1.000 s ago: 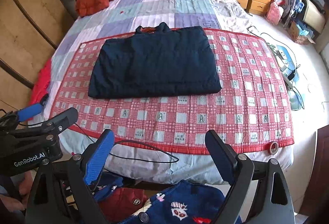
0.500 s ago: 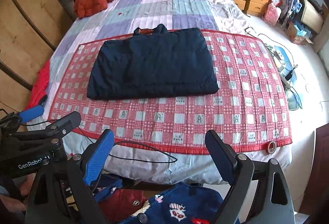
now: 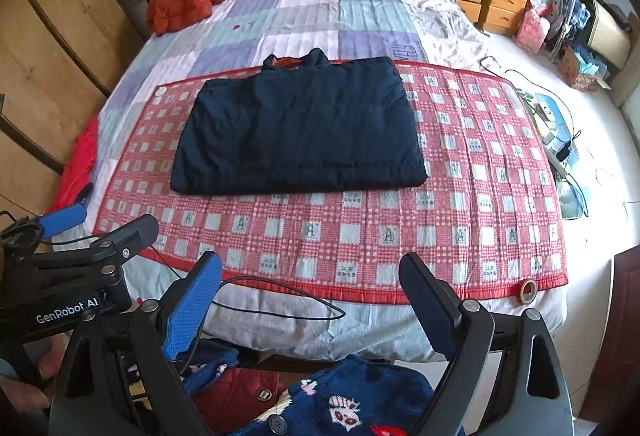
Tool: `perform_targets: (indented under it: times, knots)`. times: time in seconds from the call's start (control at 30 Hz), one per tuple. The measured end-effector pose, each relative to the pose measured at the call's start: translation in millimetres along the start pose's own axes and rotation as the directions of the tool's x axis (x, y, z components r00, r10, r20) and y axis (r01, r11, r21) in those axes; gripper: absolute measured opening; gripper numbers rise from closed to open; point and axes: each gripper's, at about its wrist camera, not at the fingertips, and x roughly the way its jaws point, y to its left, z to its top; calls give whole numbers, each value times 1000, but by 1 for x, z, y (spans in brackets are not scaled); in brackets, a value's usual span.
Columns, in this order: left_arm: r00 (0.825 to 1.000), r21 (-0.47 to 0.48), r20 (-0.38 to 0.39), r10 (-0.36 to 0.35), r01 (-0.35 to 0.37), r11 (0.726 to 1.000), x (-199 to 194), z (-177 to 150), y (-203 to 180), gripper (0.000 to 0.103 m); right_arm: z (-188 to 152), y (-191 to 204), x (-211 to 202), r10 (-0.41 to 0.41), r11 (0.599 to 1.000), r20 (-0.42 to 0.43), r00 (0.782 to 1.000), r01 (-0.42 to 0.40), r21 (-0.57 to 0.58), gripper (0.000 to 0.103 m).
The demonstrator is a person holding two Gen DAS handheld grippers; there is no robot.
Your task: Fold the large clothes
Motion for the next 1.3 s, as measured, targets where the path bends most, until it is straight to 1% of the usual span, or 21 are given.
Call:
perform_targets:
  times: [1.3]
  knots:
    - [1000, -3, 0, -1, 1, 1000, 1, 1, -2, 103, 1, -5, 1, -6, 1000, 4, 1000, 6, 11, 92]
